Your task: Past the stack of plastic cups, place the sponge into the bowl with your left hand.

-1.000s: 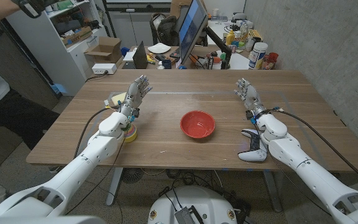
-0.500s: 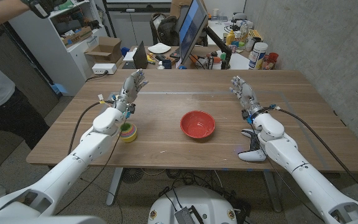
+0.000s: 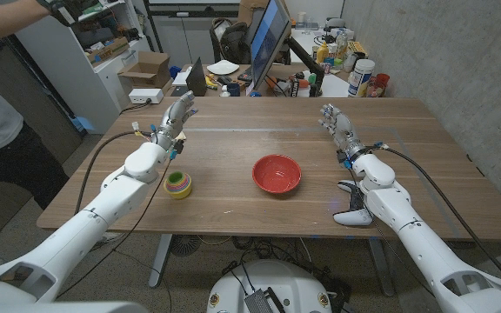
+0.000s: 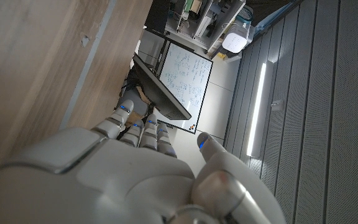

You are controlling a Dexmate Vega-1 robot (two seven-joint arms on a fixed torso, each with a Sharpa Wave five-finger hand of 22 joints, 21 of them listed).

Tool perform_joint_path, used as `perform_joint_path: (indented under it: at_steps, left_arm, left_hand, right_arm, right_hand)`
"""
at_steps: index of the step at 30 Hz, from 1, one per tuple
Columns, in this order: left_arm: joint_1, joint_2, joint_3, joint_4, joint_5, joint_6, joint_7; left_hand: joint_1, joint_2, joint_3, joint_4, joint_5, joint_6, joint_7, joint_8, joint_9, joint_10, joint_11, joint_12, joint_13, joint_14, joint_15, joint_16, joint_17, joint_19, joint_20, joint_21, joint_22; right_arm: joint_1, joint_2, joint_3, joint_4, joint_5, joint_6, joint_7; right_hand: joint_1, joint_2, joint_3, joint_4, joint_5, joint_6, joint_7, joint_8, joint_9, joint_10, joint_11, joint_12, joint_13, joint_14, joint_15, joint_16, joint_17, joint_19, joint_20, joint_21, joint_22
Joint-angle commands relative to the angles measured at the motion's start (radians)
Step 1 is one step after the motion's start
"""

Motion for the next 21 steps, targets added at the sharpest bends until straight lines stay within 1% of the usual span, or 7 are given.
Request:
perform_joint_path:
  at_steps: [1, 8, 10, 13, 15, 16, 21]
  left_arm:
    - [-0.028, 0.07, -0.006, -0.027, 0.122, 0.095, 0.029]
    - [-0.04, 0.13, -0.006, -0.028, 0.151, 0.111, -0.038]
    - [-0.035, 0.135, -0.01, -0.035, 0.167, 0.118, -0.023]
    - [-0.045, 0.178, -0.002, -0.056, 0.224, 0.153, -0.029]
    - [-0.048, 0.19, 0.0, -0.069, 0.249, 0.176, -0.025]
    - [-0.055, 0.209, 0.005, -0.077, 0.279, 0.187, -0.028]
    - [-0.065, 0.247, 0.014, -0.111, 0.354, 0.251, -0.031]
  left_hand:
    - [0.01, 0.078, 0.005, -0.014, 0.005, 0.011, -0.001, 0.005, 0.005, 0.004, 0.0, 0.003, 0.005, 0.006, 0.002, 0.0, 0.0, -0.001, 0.017, -0.003, 0.002]
    - [0.018, 0.075, 0.008, -0.022, 0.006, 0.017, -0.006, 0.006, 0.005, 0.0, -0.007, 0.0, 0.005, 0.001, 0.003, -0.005, -0.002, -0.007, 0.022, -0.007, 0.002]
    - [0.019, 0.075, 0.009, -0.023, 0.006, 0.018, -0.008, 0.007, 0.005, -0.001, -0.008, 0.0, 0.005, 0.001, 0.002, -0.005, -0.002, -0.007, 0.022, -0.008, 0.002]
    - [0.021, 0.074, 0.009, -0.024, 0.006, 0.02, -0.007, 0.007, 0.005, -0.001, -0.008, 0.0, 0.005, 0.001, 0.002, -0.005, -0.002, -0.007, 0.022, -0.008, 0.002]
    - [0.021, 0.072, 0.009, -0.025, 0.006, 0.021, -0.009, 0.007, 0.005, -0.001, -0.01, 0.0, 0.005, 0.001, 0.0, -0.005, -0.002, -0.007, 0.023, -0.009, 0.002]
    - [0.022, 0.07, 0.009, -0.026, 0.005, 0.022, -0.013, 0.007, 0.005, -0.001, -0.01, 0.0, 0.005, 0.001, -0.002, -0.006, -0.002, -0.007, 0.023, -0.009, 0.002]
    - [0.024, 0.059, 0.006, -0.032, 0.005, 0.029, -0.026, 0.008, 0.005, -0.001, -0.014, -0.001, 0.005, 0.001, -0.004, -0.006, -0.002, -0.013, 0.028, -0.013, 0.001]
  right_arm:
    - [0.036, 0.056, 0.038, 0.073, -0.041, 0.018, 0.043]
    - [0.031, 0.065, 0.055, 0.078, -0.05, 0.015, 0.037]
    - [0.032, 0.066, 0.057, 0.08, -0.053, 0.016, 0.04]
    - [0.034, 0.071, 0.059, 0.084, -0.058, 0.019, 0.04]
    - [0.036, 0.074, 0.059, 0.087, -0.061, 0.019, 0.042]
    - [0.039, 0.077, 0.058, 0.091, -0.061, 0.023, 0.044]
    - [0.044, 0.084, 0.055, 0.101, -0.069, 0.029, 0.045]
  right_hand:
    - [-0.001, 0.066, 0.005, 0.002, 0.005, -0.001, 0.009, 0.008, 0.004, 0.011, 0.001, 0.01, 0.005, -0.004, 0.003, 0.007, 0.003, 0.009, -0.031, -0.004, 0.004]
    - [-0.001, 0.065, 0.005, 0.002, 0.005, -0.001, 0.01, 0.008, 0.004, 0.012, 0.003, 0.01, 0.005, -0.004, 0.004, 0.007, 0.003, 0.01, -0.03, -0.006, 0.004]
    - [-0.001, 0.065, 0.005, 0.002, 0.005, -0.001, 0.01, 0.008, 0.004, 0.011, 0.003, 0.01, 0.005, -0.004, 0.004, 0.007, 0.003, 0.011, -0.03, -0.006, 0.004]
    - [-0.002, 0.064, 0.004, 0.002, 0.005, -0.001, 0.01, 0.008, 0.004, 0.012, 0.003, 0.01, 0.005, -0.004, 0.004, 0.007, 0.003, 0.011, -0.03, -0.007, 0.004]
    - [-0.002, 0.063, 0.004, 0.002, 0.005, -0.001, 0.01, 0.008, 0.004, 0.011, 0.002, 0.01, 0.005, -0.003, 0.003, 0.007, 0.003, 0.011, -0.03, -0.008, 0.004]
    - [-0.002, 0.063, 0.004, 0.002, 0.005, -0.001, 0.01, 0.008, 0.004, 0.012, 0.001, 0.01, 0.005, -0.003, 0.004, 0.007, 0.003, 0.011, -0.03, -0.008, 0.004]
    - [-0.003, 0.062, 0.004, 0.003, 0.005, -0.001, 0.01, 0.008, 0.004, 0.012, 0.002, 0.01, 0.005, -0.003, 0.004, 0.007, 0.003, 0.012, -0.03, -0.01, 0.004]
